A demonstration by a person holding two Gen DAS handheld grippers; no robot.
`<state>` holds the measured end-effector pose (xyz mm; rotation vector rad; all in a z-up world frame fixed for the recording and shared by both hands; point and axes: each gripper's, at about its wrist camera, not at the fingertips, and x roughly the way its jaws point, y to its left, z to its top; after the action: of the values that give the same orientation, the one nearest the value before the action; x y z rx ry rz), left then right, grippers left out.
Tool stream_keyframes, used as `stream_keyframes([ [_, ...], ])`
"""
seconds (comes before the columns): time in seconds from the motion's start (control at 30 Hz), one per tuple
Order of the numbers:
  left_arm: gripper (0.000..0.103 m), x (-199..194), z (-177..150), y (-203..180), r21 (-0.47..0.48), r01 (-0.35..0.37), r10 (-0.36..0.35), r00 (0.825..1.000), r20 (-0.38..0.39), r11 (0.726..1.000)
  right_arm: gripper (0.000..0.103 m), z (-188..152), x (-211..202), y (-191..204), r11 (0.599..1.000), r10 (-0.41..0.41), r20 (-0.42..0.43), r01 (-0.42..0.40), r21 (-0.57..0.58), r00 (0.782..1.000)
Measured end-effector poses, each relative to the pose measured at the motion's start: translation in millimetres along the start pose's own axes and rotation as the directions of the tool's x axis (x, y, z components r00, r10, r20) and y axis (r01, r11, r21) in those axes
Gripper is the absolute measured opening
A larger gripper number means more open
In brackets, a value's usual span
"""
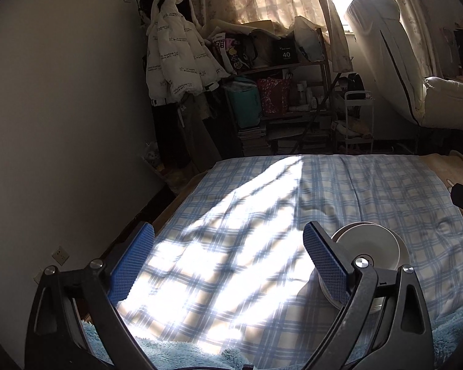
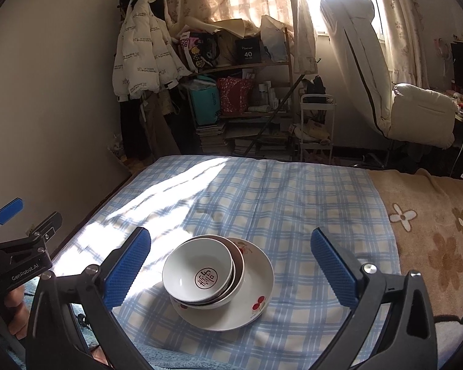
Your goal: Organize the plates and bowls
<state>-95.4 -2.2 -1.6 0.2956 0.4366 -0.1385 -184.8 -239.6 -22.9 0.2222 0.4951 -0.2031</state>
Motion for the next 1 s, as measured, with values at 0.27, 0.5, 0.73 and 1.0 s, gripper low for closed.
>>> stream_keyframes([
  [0.27,0.096,12,-8,0,0.005,-0.001,0.001,1.0,-0.013,1.0,0.103,-5,14,0,1.0,-0.004,-0.03,0.004,-0.008,1.0],
  [0.5,0.096,24,-13,-3,0.009,0.008,-0.007,0.998,-0.055,1.0,0.103,-3,17,0,1.0,-0.022,-0.013,0.022,-0.022,1.0],
  [0.73,0.096,30,-15,-3,0.004,0.009,-0.009,0.997,-0.071,1.0,0.103,-3,18,0,0.999,-0.038,-0.003,0.038,-0.035,0.999],
  [1.0,0.096,29,-15,-1,-0.001,0.001,-0.001,0.998,-0.069,1.0,0.103,-3,18,-1,0.999,-0.038,-0.001,0.038,-0.037,0.999],
])
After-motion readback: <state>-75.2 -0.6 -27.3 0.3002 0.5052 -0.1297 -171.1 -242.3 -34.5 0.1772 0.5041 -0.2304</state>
